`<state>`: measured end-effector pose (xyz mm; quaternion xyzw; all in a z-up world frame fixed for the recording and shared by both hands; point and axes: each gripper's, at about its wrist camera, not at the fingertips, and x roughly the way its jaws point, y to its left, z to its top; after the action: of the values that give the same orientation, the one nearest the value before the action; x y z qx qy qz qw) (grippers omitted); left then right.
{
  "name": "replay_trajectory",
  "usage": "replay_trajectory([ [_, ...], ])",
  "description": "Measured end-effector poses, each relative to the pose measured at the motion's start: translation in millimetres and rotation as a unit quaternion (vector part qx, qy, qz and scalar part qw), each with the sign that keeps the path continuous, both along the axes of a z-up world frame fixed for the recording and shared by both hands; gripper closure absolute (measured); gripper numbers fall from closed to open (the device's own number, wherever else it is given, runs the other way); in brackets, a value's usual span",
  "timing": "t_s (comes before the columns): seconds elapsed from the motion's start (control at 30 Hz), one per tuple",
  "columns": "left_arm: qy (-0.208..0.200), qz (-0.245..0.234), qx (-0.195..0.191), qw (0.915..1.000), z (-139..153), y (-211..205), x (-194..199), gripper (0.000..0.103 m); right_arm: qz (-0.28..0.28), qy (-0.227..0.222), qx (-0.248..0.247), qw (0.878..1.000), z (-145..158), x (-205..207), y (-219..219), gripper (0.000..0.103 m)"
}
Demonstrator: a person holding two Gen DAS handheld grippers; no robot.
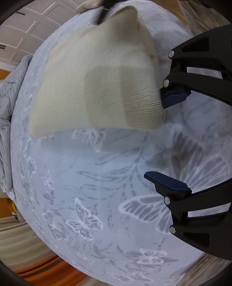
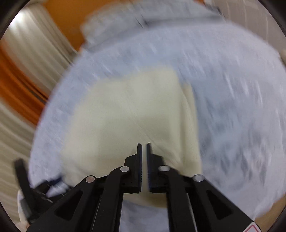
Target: Fold small clothes
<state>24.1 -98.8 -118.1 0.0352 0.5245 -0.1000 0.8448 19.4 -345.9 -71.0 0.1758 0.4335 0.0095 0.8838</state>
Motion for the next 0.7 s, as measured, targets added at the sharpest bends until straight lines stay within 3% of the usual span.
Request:
replay_trajectory([
  [0.07, 0.001, -0.003, 0.003, 1.0000, 1, 3, -2, 0.033, 0.052, -0.050, 0.017, 0.997, 18, 4, 18, 0.094],
  [0.1, 0.001, -0.005, 0.005, 1.0000, 1, 3, -6, 0.033, 0.074, -0.043, 0.027, 0.996, 14, 12, 29, 0.094],
  [0.13, 0.001, -0.005, 0.008, 1.0000, 1, 3, -8, 0.033, 0.083, -0.023, 0.027, 0.996, 6, 17, 35, 0.096],
  [0.17, 0.004, -0.006, 0.006, 1.0000, 2, 4, -10, 0.034, 0.095, 0.047, 0.011, 0.994, -21, 28, 45, 0.103],
  [0.2, 0.007, -0.006, 0.002, 1.0000, 3, 6, -8, 0.033, 0.098, 0.087, -0.006, 0.991, -40, 32, 50, 0.103],
  [0.23, 0.013, -0.006, -0.004, 0.9999, 4, 8, -9, 0.034, 0.101, 0.093, -0.014, 0.990, -47, 32, 51, 0.103],
  [0.3, 0.012, -0.007, -0.021, 0.9997, 10, 15, -12, 0.033, 0.099, 0.062, -0.018, 0.993, -23, 27, 51, 0.100],
  [0.37, 0.000, -0.010, -0.033, 0.9994, 20, 20, -18, 0.029, 0.094, 0.012, 0.021, 0.995, 2, 19, 48, 0.097],
  [0.43, -0.009, -0.011, -0.033, 0.9993, 28, 22, -22, 0.025, 0.115, 0.001, 0.030, 0.993, 10, 20, 59, 0.097],
  [0.5, -0.015, -0.014, -0.032, 0.9993, 34, 22, -24, 0.025, 0.149, 0.040, 0.001, 0.988, -7, 31, 83, 0.098],
  [0.57, -0.015, -0.016, -0.031, 0.9993, 38, 23, -24, 0.025, 0.164, 0.131, -0.062, 0.976, -57, 36, 108, 0.103],
  [0.63, -0.013, -0.012, -0.040, 0.9991, 45, 26, -21, 0.025, 0.174, 0.107, -0.095, 0.974, -49, 27, 116, 0.103],
  [0.7, -0.020, -0.006, -0.060, 0.9980, 56, 32, -16, 0.018, 0.158, 0.075, -0.063, 0.983, -18, 20, 101, 0.103],
])
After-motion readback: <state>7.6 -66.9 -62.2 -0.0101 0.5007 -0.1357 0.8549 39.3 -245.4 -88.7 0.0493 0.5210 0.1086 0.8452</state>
